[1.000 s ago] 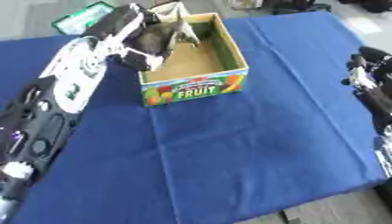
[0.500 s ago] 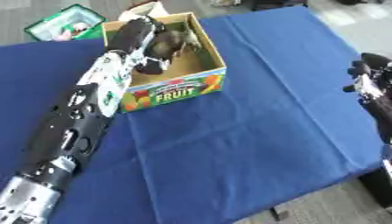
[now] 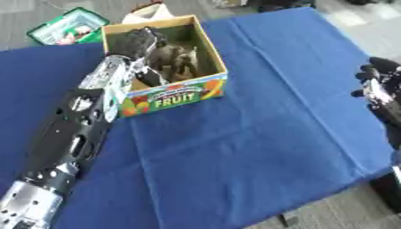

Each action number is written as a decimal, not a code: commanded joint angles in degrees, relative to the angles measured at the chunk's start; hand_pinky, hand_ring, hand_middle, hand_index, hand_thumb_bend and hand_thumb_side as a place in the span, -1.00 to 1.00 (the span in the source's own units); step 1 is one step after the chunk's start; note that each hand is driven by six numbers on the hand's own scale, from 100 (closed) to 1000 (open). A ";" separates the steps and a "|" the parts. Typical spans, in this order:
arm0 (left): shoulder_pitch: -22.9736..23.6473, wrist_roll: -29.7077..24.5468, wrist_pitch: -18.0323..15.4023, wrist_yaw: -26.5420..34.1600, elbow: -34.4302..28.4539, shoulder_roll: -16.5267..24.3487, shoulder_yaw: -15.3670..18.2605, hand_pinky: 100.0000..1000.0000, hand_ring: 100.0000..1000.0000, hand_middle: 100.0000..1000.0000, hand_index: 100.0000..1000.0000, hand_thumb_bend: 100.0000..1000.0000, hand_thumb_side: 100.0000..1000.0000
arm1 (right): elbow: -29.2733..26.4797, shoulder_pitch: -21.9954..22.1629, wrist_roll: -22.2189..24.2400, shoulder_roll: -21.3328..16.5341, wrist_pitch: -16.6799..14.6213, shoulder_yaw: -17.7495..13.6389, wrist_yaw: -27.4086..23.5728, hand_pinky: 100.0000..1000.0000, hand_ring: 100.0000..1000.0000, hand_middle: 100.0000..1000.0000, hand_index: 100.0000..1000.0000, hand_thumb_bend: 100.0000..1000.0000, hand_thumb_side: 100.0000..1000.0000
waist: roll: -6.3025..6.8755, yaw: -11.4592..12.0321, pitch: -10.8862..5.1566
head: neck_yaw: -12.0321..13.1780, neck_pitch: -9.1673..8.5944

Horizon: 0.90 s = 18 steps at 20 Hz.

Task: Pick up objects on the table and place them in the box.

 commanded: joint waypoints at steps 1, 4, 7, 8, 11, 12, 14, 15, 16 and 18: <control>-1.29 -0.42 -0.25 -0.81 -1.87 1.08 0.97 0.38 0.46 0.46 0.54 0.71 -0.15 | -0.86 -0.47 0.15 -1.16 -0.10 -0.23 -0.25 0.02 0.44 0.32 0.55 -1.00 -0.46 | -0.29 0.16 -1.21 | 0.05 -0.46; -0.98 2.52 -0.06 2.89 -4.33 1.28 1.45 0.25 0.38 0.33 0.47 0.61 0.03 | -0.78 -0.31 0.08 -1.17 -0.10 -0.33 -0.24 0.02 0.44 0.32 0.55 -1.00 -0.46 | -0.38 0.82 -1.22 | -0.15 -0.40; -0.52 5.84 0.12 11.99 -8.97 2.72 1.07 0.12 0.31 0.21 0.37 0.38 0.06 | -0.69 -0.08 -0.11 -1.19 -0.12 -0.55 -0.24 0.02 0.44 0.32 0.55 -1.00 -0.46 | -0.48 1.93 -1.27 | -0.60 -0.21; -0.19 6.69 0.30 16.11 -11.04 3.51 0.87 0.04 0.27 0.15 0.31 0.12 0.07 | -0.68 0.01 -0.21 -1.18 -0.13 -0.66 -0.24 0.02 0.44 0.32 0.55 -1.00 -0.45 | -0.52 2.51 -1.28 | -0.81 -0.12; 2.28 8.31 0.98 31.27 -18.40 7.26 -0.33 -0.04 0.26 0.11 0.26 -0.06 0.03 | -0.75 0.24 -0.47 -1.29 -0.22 -0.97 -0.17 0.02 0.44 0.32 0.55 -1.00 -0.45 | -0.52 4.68 -1.42 | -1.39 0.32; 3.76 8.66 1.06 37.19 -21.30 9.03 -0.61 -0.07 0.25 0.09 0.24 -0.12 0.02 | -0.82 0.30 -0.62 -1.35 -0.28 -1.16 -0.12 0.02 0.44 0.32 0.55 -1.00 -0.45 | -0.51 5.60 -1.40 | -1.75 0.40; 7.30 9.91 1.91 48.37 -27.49 12.46 -0.63 -0.12 0.23 0.06 0.21 -0.20 -0.01 | -0.93 0.53 -1.08 -1.34 -0.37 -1.65 0.01 0.02 0.44 0.32 0.55 -1.00 -0.45 | -0.66 7.28 -1.32 | -2.65 0.51; 9.39 11.13 2.59 53.31 -30.67 14.04 -0.23 -0.13 0.22 0.06 0.20 -0.22 -0.02 | -0.99 0.73 -1.45 -1.35 -0.44 -1.96 0.08 0.02 0.44 0.32 0.55 -1.00 -0.45 | -0.81 8.17 -1.26 | -3.22 0.51; 11.63 12.45 3.31 57.47 -33.78 15.52 0.18 -0.15 0.22 0.05 0.19 -0.24 -0.03 | -1.07 0.93 -1.80 -1.38 -0.58 -2.23 0.06 0.02 0.44 0.32 0.55 -1.00 -0.45 | -0.94 9.00 -1.20 | -3.60 0.56; 16.07 14.74 4.50 63.65 -39.72 18.14 0.86 -0.14 0.23 0.06 0.20 -0.24 -0.03 | -1.09 1.29 -2.39 -1.46 -0.65 -2.70 0.30 0.02 0.44 0.32 0.55 -1.00 -0.45 | -1.16 10.31 -1.10 | -4.04 0.58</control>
